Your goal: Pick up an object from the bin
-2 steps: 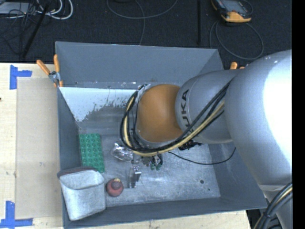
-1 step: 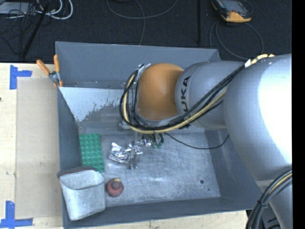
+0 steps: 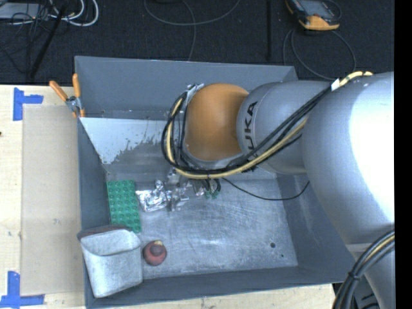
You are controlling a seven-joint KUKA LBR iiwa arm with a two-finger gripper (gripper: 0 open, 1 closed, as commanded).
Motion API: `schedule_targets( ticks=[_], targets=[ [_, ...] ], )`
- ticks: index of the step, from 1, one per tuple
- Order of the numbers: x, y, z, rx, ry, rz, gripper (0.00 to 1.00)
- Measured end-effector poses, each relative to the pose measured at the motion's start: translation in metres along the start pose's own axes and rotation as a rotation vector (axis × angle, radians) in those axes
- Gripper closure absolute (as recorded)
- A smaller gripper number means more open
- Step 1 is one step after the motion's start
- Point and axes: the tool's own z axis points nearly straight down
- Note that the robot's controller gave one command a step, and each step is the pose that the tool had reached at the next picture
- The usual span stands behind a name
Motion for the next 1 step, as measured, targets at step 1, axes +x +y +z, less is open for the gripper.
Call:
schedule_targets(
  ticks=[1],
  targets=[
    [0.0047,0.0158,-0.1370,0.001,0.000,0.054,1.00]
  ],
)
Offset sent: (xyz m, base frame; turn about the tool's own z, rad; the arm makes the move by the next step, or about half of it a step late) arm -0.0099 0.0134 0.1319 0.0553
